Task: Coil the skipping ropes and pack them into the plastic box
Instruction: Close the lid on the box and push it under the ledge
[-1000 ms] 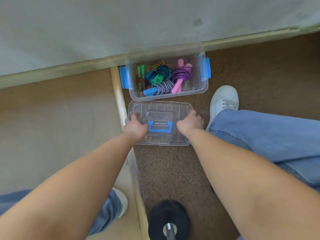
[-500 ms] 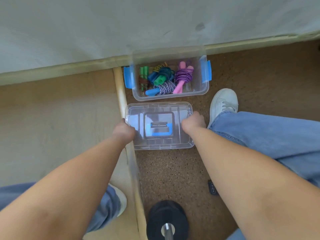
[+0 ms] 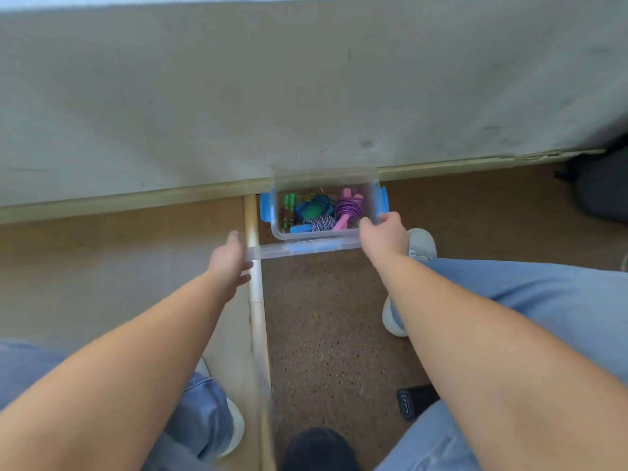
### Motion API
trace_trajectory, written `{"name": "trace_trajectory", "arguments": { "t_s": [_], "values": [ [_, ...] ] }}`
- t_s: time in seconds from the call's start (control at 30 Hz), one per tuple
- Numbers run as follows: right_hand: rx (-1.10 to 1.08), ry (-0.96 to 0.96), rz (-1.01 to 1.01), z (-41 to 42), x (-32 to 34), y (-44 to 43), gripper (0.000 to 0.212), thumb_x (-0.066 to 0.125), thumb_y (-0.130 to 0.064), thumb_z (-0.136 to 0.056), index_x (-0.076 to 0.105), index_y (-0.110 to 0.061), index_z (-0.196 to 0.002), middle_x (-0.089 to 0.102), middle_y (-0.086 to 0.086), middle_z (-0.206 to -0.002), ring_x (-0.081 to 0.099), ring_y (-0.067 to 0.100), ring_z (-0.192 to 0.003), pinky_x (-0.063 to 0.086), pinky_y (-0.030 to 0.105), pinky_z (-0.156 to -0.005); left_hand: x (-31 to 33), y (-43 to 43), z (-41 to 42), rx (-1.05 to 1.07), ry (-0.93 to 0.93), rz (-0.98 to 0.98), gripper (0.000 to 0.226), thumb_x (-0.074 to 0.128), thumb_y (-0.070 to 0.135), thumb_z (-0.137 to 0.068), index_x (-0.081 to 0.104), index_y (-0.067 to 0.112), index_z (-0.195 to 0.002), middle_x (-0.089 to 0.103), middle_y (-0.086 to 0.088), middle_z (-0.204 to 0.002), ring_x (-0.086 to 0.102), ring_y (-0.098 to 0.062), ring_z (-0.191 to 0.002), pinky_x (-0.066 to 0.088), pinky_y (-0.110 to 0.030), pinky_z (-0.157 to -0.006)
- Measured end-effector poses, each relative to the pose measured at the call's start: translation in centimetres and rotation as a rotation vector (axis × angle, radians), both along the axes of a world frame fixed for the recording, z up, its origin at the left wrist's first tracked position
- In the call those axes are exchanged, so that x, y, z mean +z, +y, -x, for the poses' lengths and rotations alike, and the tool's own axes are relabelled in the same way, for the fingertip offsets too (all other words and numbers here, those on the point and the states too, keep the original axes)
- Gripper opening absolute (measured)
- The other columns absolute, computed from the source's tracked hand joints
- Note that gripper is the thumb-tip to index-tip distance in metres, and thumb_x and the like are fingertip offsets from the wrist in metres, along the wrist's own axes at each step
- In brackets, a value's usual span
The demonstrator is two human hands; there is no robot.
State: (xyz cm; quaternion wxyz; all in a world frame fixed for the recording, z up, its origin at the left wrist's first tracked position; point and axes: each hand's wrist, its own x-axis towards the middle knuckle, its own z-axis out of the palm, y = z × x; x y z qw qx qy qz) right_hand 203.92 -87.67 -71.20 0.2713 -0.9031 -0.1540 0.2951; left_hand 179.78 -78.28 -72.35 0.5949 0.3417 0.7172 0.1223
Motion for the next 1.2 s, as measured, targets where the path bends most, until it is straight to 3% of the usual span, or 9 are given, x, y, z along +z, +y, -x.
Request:
{"name": "trace_trajectory", "arguments": {
  "t_s": [0.13, 0.27, 0.37, 0.47, 0.53, 0.67, 0.9, 1.03, 1.2],
  "values": [
    [-0.160, 0.121, -0.177, -0.9, 1.8, -0.1, 0.057, 0.041, -0.066, -0.096, 0.049, -0.020, -0.130, 0.059, 0.002, -0.115, 0.056, 0.022, -0.095, 0.041, 0.033, -0.072, 1.7, 0.7, -0.9, 0.032, -0.095, -0.091, 0.039, 0.028, 0.025, -0.101, 0.059, 0.012, -0.122, 0.062, -0.005, -0.116, 0.054, -0.018, -0.094, 0.050, -0.039, -0.085],
    [-0.094, 0.166, -0.258, -1.2, 1.4, 0.4, 0.078, 0.056, -0.071, -0.085, 0.037, -0.027, -0.146, 0.057, -0.004, -0.128, 0.057, 0.022, -0.116, 0.049, 0.042, -0.098, 1.8, 1.5, -2.8, -0.120, -0.022, -0.244, 0.042, 0.045, 0.020, -0.098, 0.051, 0.018, -0.140, 0.059, 0.000, -0.126, 0.058, -0.014, -0.099, 0.051, -0.040, -0.098],
    [-0.022, 0.134, -0.210, -1.6, 0.5, 1.5, 0.095, 0.073, -0.056, -0.081, 0.020, -0.031, -0.156, 0.046, 0.000, -0.150, 0.049, 0.027, -0.135, 0.047, 0.049, -0.107, 1.0, 2.4, -3.9, -0.263, 0.040, -0.286, 0.062, 0.054, 0.017, -0.094, 0.033, 0.020, -0.153, 0.047, -0.003, -0.148, 0.051, -0.022, -0.128, 0.042, -0.035, -0.105],
    [0.017, 0.054, -0.137, -2.7, -0.5, 3.1, 0.110, 0.081, -0.039, -0.080, 0.005, -0.032, -0.159, 0.037, 0.004, -0.158, 0.044, 0.032, -0.140, 0.046, 0.048, -0.108, 0.1, 3.2, -5.3, -0.445, 0.167, -0.326, 0.070, 0.056, 0.020, -0.092, 0.025, 0.019, -0.155, 0.038, -0.006, -0.151, 0.050, -0.027, -0.127, 0.042, -0.033, -0.093],
    [0.050, -0.030, -0.097, -3.7, -1.2, 4.3, 0.116, 0.082, -0.037, -0.077, 0.002, -0.031, -0.160, 0.036, 0.006, -0.159, 0.042, 0.034, -0.140, 0.045, 0.048, -0.109, -0.3, 3.8, -6.5, -0.533, 0.253, -0.335, 0.071, 0.056, 0.022, -0.093, 0.021, 0.017, -0.155, 0.032, -0.010, -0.151, 0.049, -0.032, -0.126, 0.042, -0.037, -0.095],
    [0.148, -0.130, -0.045, -5.1, -2.6, 6.6, 0.108, 0.079, -0.037, -0.074, 0.012, -0.028, -0.158, 0.040, 0.004, -0.154, 0.039, 0.035, -0.135, 0.043, 0.047, -0.106, -1.5, 5.2, -8.8, -0.582, 0.348, -0.331, 0.073, 0.052, 0.025, -0.096, 0.013, 0.012, -0.156, 0.020, -0.017, -0.156, 0.044, -0.041, -0.132, 0.035, -0.043, -0.109],
    [0.369, -0.117, 0.179, -7.0, -5.9, 10.0, 0.072, 0.066, -0.040, -0.078, 0.041, -0.035, -0.145, 0.033, 0.004, -0.155, 0.037, 0.038, -0.128, 0.040, 0.040, -0.098, -4.8, 7.6, -9.9, -0.631, 0.447, -0.314, 0.059, 0.048, 0.029, -0.093, 0.034, 0.011, -0.147, 0.034, -0.021, -0.142, 0.051, -0.046, -0.118, 0.044, -0.047, -0.102],
    [0.409, -0.116, 0.218, -7.5, -7.2, 10.5, 0.066, 0.060, -0.038, -0.084, 0.036, -0.044, -0.146, 0.025, -0.006, -0.160, 0.030, 0.036, -0.134, 0.041, 0.054, -0.100, -6.4, 8.7, -9.6, -0.631, 0.469, -0.407, 0.054, 0.045, 0.019, -0.096, 0.035, 0.012, -0.149, 0.037, -0.022, -0.141, 0.051, -0.043, -0.118, 0.043, -0.044, -0.100],
    [0.413, -0.229, 0.256, -7.7, -8.1, 10.5, 0.064, 0.049, -0.026, -0.097, 0.026, -0.045, -0.153, 0.008, -0.009, -0.168, 0.026, 0.033, -0.138, 0.034, 0.050, -0.100, -6.9, 9.4, -10.1, -0.584, 0.475, -0.494, 0.055, 0.042, 0.017, -0.100, 0.030, 0.012, -0.153, 0.034, -0.022, -0.148, 0.045, -0.039, -0.128, 0.038, -0.038, -0.105]
  ]
}}
